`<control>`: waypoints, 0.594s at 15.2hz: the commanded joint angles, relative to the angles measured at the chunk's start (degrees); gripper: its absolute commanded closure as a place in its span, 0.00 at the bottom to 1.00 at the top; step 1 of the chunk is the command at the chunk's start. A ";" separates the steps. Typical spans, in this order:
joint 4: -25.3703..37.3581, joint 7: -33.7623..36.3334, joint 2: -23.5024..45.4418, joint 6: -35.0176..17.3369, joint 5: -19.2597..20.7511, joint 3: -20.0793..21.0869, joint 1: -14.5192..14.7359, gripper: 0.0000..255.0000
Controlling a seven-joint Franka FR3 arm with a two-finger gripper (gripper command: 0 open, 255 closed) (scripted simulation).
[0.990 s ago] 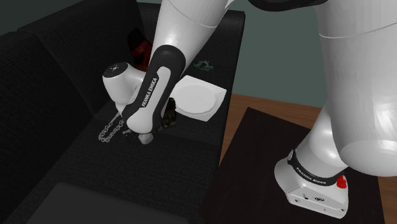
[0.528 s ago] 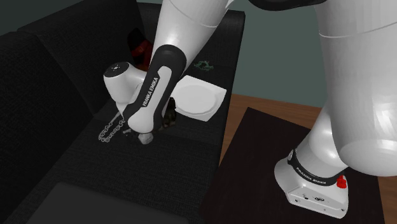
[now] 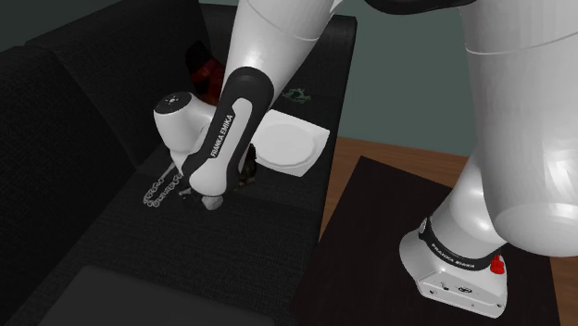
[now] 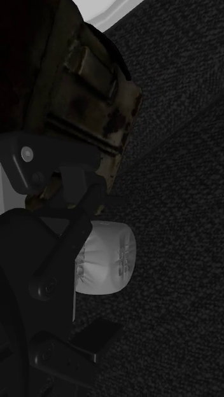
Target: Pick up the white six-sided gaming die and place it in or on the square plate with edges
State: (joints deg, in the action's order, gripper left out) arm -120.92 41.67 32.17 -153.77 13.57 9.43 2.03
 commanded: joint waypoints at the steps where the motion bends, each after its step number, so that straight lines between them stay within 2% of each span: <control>1: 1.27 -0.05 2.98 -0.24 0.14 -0.32 0.14 1.00; 9: -0.27 -1.21 -2.68 3.91 -1.39 1.47 -1.26 1.00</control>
State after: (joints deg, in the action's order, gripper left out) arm -121.03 40.73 29.88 -150.11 12.35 10.74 0.97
